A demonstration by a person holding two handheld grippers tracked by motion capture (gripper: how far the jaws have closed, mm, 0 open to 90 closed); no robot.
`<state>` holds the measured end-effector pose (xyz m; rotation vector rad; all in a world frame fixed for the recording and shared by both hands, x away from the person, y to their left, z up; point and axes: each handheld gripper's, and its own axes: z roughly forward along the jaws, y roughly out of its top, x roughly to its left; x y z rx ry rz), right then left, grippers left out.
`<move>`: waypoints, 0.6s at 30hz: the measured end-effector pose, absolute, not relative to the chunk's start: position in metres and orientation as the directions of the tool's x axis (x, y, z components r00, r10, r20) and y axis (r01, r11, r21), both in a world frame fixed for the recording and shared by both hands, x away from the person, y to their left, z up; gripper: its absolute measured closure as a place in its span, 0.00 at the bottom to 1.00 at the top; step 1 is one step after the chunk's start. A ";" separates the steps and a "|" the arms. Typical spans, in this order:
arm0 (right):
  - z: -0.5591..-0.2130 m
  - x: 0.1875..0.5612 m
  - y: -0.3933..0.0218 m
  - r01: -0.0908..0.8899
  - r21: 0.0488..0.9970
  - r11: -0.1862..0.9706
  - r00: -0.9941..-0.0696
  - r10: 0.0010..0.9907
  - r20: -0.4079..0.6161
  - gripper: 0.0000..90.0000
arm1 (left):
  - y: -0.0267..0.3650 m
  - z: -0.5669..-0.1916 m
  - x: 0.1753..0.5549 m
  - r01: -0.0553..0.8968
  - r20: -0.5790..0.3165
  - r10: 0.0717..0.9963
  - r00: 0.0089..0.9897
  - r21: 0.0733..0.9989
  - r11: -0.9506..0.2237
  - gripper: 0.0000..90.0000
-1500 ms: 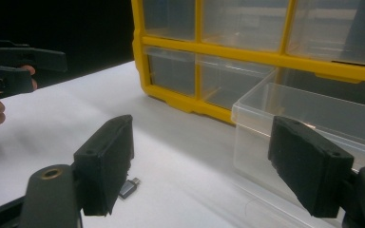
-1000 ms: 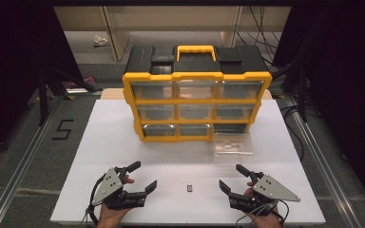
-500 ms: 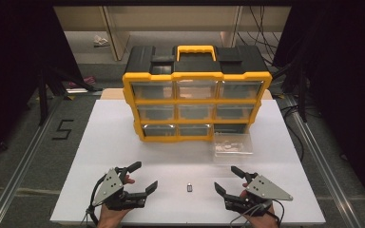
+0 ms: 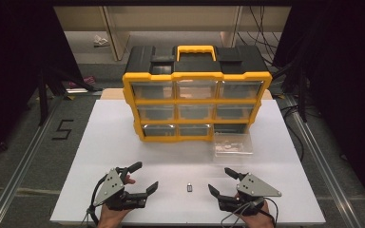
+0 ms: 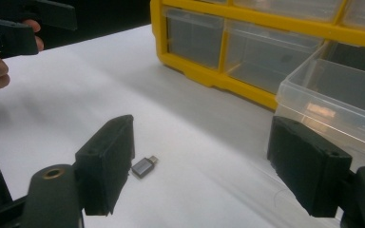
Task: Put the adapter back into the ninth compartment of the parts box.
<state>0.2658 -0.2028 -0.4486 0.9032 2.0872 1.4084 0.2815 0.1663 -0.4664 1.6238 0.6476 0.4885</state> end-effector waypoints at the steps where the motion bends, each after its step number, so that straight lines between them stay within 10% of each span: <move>1: -0.449 0.266 -0.201 0.268 0.927 0.263 -0.680 0.733 -0.011 0.28 | 0.166 -0.467 0.282 0.136 -0.047 0.658 0.752 0.987 -0.084 0.18; 18: -0.449 0.272 -0.183 0.309 0.893 0.328 -0.720 0.694 -0.006 0.29 | 0.166 -0.467 0.282 0.136 -0.045 0.654 0.755 0.987 -0.089 0.18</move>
